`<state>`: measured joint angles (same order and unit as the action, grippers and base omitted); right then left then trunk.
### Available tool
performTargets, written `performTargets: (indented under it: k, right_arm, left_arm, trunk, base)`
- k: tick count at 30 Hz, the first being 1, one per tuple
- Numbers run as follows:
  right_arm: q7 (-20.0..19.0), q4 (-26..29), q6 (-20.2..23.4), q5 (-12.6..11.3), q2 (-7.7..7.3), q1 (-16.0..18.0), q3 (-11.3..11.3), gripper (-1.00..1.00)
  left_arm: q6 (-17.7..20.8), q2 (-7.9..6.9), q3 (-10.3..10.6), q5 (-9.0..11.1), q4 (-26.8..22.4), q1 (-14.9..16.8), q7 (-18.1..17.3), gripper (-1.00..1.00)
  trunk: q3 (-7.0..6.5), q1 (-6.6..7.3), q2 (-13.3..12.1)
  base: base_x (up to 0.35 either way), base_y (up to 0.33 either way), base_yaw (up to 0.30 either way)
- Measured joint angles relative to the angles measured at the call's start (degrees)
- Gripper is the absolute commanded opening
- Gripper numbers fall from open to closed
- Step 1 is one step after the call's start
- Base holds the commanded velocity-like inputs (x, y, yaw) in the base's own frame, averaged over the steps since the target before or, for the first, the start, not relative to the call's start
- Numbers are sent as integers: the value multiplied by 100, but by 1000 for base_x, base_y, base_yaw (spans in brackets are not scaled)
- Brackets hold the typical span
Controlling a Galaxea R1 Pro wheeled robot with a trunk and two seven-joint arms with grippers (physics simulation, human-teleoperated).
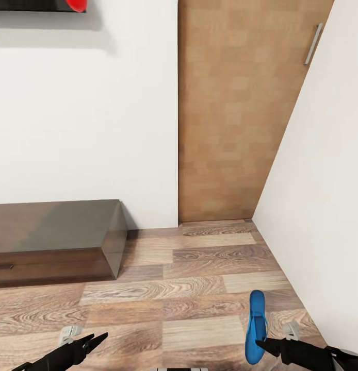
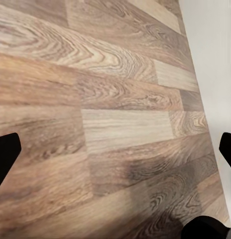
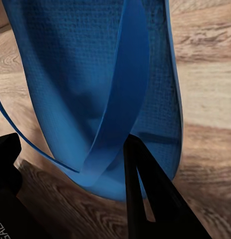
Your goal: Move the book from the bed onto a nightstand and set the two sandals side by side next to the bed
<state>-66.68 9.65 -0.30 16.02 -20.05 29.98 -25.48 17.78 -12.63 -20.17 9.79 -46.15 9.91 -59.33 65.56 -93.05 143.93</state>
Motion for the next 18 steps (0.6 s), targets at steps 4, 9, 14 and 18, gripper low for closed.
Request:
performTargets:
  k: [4, 9, 14, 18]
  right_arm:
    - [0, 8, 0, 0, 0, 3, -1, -100]
    - [0, 6, 0, 1, 0, 3, 1, -100]
    - [0, 4, 0, 0, 0, -1, 0, -100]
    - [0, 1, 0, 3, 0, 3, 0, -100]
  left_arm:
    - [0, 3, 0, -3, 0, 0, 0, 100]
    - [0, -3, -4, 2, 0, 0, 0, 100]
    - [0, -2, -4, 3, 0, 0, 0, 100]
    - [0, -4, -6, 3, 0, 1, 0, 100]
  trunk:
    - [-89, 10, -5]
    - [-200, 23, -12]
    - [-310, 36, -19]
    - [-399, 46, -24]
  base:
    - [0, 0, 0]
    - [0, 0, 0]
    - [0, 0, 0]
    - [0, 0, 0]
